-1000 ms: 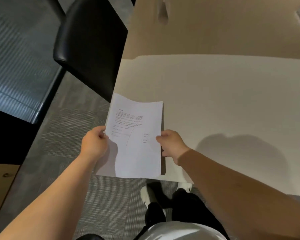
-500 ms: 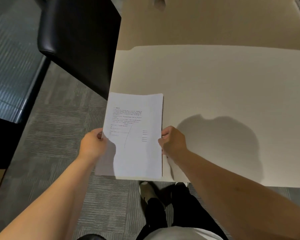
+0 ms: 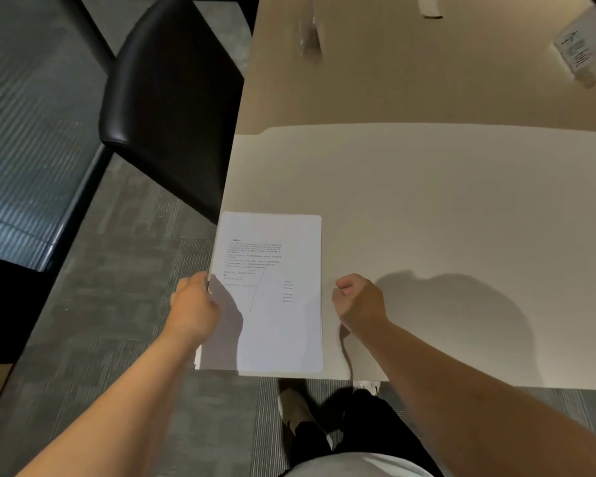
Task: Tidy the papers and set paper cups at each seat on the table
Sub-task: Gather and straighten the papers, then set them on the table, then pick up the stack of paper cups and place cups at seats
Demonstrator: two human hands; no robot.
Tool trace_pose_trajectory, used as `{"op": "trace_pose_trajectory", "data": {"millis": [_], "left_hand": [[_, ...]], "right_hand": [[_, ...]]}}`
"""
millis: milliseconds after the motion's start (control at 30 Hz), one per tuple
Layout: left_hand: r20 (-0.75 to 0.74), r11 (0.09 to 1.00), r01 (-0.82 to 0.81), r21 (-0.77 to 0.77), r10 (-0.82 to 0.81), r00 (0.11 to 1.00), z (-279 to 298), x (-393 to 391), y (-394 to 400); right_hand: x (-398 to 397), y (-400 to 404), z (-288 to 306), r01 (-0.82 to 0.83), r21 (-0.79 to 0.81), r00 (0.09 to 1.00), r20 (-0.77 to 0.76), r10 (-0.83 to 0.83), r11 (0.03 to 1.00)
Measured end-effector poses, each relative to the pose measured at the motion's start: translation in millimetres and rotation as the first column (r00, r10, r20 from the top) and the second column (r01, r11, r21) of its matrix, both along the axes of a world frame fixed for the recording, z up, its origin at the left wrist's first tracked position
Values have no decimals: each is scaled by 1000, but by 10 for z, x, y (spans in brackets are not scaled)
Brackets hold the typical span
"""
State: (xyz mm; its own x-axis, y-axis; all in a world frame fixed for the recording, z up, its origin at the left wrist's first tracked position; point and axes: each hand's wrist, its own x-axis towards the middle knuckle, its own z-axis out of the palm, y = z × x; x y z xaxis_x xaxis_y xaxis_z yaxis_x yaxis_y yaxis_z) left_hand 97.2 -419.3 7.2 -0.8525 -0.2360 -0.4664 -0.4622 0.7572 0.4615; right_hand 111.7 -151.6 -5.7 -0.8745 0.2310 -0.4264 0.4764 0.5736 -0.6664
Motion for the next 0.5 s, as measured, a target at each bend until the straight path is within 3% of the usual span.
{"op": "trace_pose_trajectory", "data": {"millis": [67,200,333,500], "left_hand": [[-75,999,40,5,-40,996,179,27,137],[-172,961,222,165,-194,966,581,-12,639],[-193,877,371,305,-325,926,862,-73,1373],[-215,821,455,345,-403,890,1003,-245,2357]], "right_hand": [[32,127,86,14,-8,1000,-26,-14,1000],[-25,383,437,71,-37,997,10,-71,997],[7,855,755,54,-99,997,-45,-59,994],[-3,1797,938,137,-174,985,-81,-153,975]]}}
